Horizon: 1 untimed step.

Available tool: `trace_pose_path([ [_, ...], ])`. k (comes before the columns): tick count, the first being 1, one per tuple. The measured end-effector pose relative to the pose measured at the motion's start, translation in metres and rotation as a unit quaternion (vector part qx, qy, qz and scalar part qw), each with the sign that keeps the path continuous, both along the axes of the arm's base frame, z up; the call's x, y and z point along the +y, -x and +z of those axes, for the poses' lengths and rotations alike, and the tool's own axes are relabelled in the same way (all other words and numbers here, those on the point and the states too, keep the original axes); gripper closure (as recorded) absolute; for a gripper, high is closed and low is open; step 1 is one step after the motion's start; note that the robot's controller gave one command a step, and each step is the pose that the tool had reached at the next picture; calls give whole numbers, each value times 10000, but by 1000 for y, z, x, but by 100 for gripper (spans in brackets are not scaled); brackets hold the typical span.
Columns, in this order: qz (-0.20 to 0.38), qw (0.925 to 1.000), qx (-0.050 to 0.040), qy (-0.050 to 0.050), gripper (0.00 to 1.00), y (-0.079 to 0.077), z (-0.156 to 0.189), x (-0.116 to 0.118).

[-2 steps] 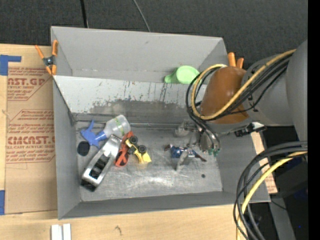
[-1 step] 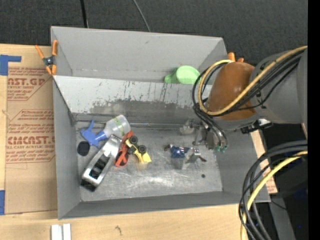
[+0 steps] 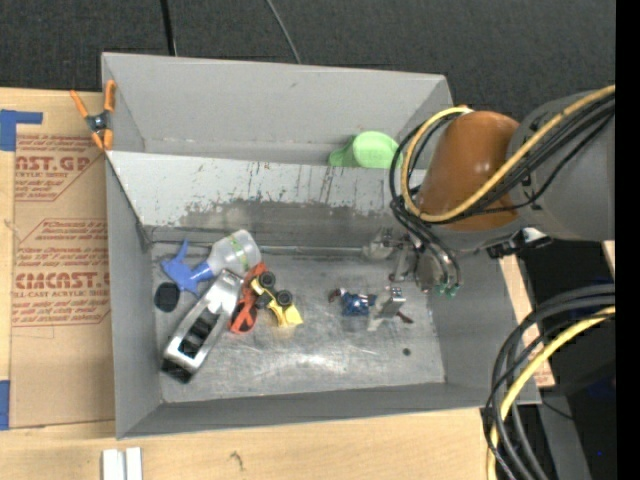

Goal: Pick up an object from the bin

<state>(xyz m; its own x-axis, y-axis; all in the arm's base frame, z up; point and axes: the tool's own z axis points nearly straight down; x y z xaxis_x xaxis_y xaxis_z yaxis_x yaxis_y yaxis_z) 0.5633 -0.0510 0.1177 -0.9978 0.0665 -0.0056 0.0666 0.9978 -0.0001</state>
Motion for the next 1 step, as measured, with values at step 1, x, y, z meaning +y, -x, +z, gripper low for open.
trace_pose_path([
  [1,-351,9994,3,-9,0,-2,-46,-1],
])
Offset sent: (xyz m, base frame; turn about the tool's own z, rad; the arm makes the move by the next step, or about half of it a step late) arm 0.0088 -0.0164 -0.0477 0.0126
